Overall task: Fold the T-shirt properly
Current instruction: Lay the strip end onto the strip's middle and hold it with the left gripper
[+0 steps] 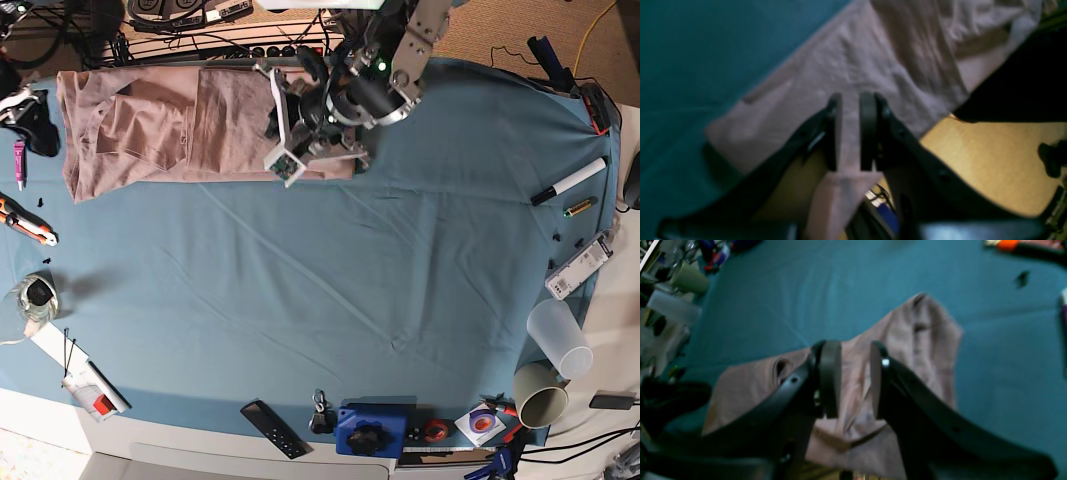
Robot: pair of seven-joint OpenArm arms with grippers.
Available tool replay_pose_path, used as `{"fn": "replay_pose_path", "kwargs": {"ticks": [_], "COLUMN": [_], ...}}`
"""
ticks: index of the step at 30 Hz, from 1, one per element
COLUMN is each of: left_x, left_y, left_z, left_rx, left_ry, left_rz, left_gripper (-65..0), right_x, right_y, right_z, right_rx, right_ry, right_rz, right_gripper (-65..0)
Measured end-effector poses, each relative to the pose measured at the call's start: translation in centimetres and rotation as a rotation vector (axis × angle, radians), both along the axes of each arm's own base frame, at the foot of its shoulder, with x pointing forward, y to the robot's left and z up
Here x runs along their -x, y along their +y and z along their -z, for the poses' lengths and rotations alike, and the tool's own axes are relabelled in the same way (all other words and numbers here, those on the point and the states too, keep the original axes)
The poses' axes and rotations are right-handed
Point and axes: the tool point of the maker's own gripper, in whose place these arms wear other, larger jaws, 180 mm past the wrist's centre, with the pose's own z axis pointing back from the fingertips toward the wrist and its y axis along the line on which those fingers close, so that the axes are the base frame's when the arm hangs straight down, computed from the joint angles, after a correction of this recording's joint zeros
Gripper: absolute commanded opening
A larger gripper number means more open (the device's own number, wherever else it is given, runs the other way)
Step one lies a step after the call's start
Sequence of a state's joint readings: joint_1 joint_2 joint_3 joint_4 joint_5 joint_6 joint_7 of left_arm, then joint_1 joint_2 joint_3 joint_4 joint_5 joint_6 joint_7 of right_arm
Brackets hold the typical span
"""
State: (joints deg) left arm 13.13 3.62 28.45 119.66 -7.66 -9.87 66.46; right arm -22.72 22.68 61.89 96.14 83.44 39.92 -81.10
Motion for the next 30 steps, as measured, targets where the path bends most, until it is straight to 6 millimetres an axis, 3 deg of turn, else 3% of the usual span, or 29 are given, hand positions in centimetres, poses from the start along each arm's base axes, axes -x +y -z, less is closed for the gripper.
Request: {"fn": "replay_pose_path", "kwargs": {"ticks": [11, 16, 23, 30], "left_x": [1.3, 1.9, 2.3, 2.2], "left_y": [0.1, 0.0, 0.0, 0.0], "left_z": [0.3, 0.6, 0.8, 0.7], "left_rx": [0.009, 0.015, 0.014, 0.019], "left_ry": [0.031, 0.047, 0.056, 0.052], "left_rz": [0.0, -0.002, 0.0, -0.002], "left_gripper": [-56.6, -56.6, -56.6, -56.6], "right_x": [0.1, 0.7, 0.7, 1.0], "right_y": [-0.8, -1.7, -2.8, -5.8], "right_z": [0.2, 1.5, 1.3, 4.8], "right_rx": [0.045, 0.101, 0.156, 0.039], "right_ry": [0.037, 0.116, 0.148, 0.226], "right_rz": [0.003, 0.031, 0.035, 0.128], "right_gripper": [-48.8, -32.1, -32.0, -32.0]}}
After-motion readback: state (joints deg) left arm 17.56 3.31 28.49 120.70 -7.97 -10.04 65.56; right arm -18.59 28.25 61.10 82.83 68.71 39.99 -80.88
